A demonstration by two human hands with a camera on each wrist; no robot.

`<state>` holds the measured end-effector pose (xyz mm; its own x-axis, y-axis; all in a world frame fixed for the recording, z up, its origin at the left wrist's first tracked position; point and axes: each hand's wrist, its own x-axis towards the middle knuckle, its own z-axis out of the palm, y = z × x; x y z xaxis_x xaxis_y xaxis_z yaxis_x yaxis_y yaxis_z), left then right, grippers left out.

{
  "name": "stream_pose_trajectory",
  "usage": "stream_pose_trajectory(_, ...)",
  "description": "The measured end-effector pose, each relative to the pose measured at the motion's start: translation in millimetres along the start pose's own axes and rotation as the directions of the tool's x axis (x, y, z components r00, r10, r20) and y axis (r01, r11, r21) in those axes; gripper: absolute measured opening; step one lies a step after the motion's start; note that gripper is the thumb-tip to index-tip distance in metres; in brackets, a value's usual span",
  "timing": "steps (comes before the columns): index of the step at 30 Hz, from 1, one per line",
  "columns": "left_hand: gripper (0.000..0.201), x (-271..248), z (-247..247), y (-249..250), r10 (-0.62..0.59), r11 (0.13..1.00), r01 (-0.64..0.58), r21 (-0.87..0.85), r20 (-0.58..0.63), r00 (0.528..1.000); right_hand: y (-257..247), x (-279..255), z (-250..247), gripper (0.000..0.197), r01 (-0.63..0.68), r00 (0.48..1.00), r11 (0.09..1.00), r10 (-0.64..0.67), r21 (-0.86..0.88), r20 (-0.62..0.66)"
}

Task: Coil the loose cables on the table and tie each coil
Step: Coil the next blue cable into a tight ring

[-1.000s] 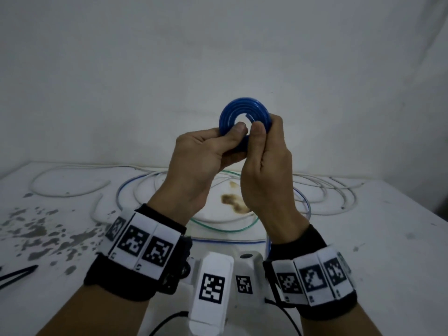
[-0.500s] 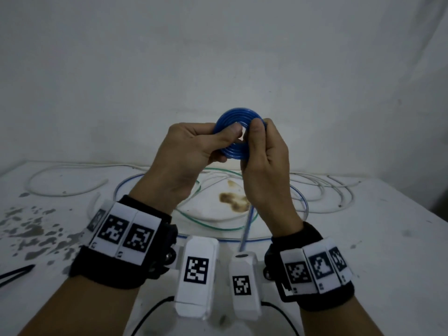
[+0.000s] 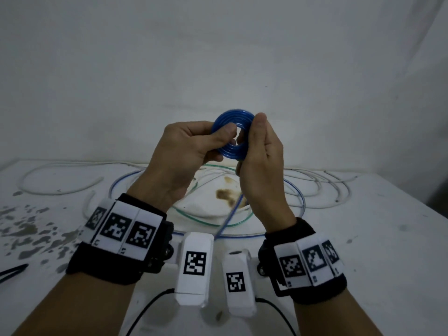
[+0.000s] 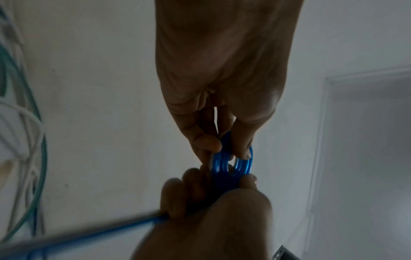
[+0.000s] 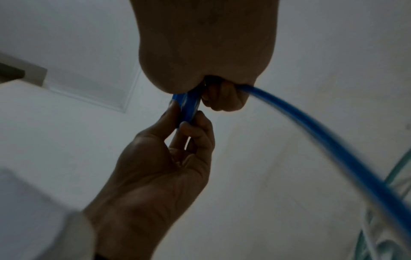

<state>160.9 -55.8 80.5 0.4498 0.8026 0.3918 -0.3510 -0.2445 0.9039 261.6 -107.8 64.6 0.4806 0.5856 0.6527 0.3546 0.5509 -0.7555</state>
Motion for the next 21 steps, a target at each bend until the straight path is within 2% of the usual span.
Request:
stream_pose_trajectory(2,0.024,0,1,0,-0.001,0.999,0.0,-0.041,-0.014,1.0,-3,-1,2,0.042,-0.126,0.992,0.984,0.123,0.123,0.035)
stream_pose_trajectory(4,0.025,0,4,0,0.003,0.997,-0.004,-0.071,-0.025,1.0,-7,-2,2,0.042,-0.196,0.981,0.965,0.19,0.172,0.048)
stream_pose_trajectory(7,0.026,1,5,-2,-0.014,0.998,0.013,-0.065,-0.019,1.0,-7,0,-1,0.041,-0.123,0.992,0.985,0.118,0.119,0.048)
stream_pose_trajectory(10,0.019,1,4,-3,-0.058,0.998,0.058,0.006,-0.017,0.998,-1,0,-2,0.041,-0.012,1.0,0.997,0.011,-0.072,-0.017)
stream_pose_trajectory(12,0.019,1,3,0,-0.073,0.99,0.077,0.122,-0.038,0.997,2,-1,-2,0.041,0.013,0.997,0.99,-0.024,-0.139,-0.077)
stream_pose_trajectory(14,0.032,-1,0,3,-0.158,0.947,0.156,0.28,-0.016,0.987,1,-1,-2,0.037,0.023,0.989,0.989,-0.044,-0.149,-0.138)
stream_pose_trajectory(15,0.04,-4,0,4,-0.269,0.902,0.236,0.362,0.041,0.962,1,0,-3,0.036,0.021,0.984,0.989,-0.047,-0.146,-0.175)
stream_pose_trajectory(16,0.046,-7,1,6,-0.411,0.841,0.326,0.432,0.117,0.904,2,1,-4,0.036,0.015,0.977,0.99,-0.044,-0.139,-0.21)
stream_pose_trajectory(17,0.052,-11,4,7,-0.541,0.781,0.411,0.47,0.183,0.821,3,2,-5,0.036,0.005,0.97,0.992,-0.035,-0.126,-0.24)
stream_pose_trajectory(18,0.057,-13,6,6,-0.614,0.749,0.47,0.467,0.223,0.757,4,3,-6,0.036,-0.008,0.966,0.994,-0.02,-0.107,-0.259)
stream_pose_trajectory(19,0.058,-12,8,4,-0.632,0.748,0.505,0.43,0.232,0.74,5,3,-6,0.037,-0.018,0.963,0.996,-0.005,-0.085,-0.269)
stream_pose_trajectory(20,0.055,-10,8,2,-0.61,0.773,0.514,0.371,0.213,0.763,5,3,-7,0.037,-0.026,0.961,0.998,0.007,-0.065,-0.275)
stream_pose_trajectory(21,0.05,-8,8,1,-0.561,0.814,0.499,0.299,0.181,0.807,5,4,-7,0.037,-0.031,0.959,0.998,0.014,-0.056,-0.283)
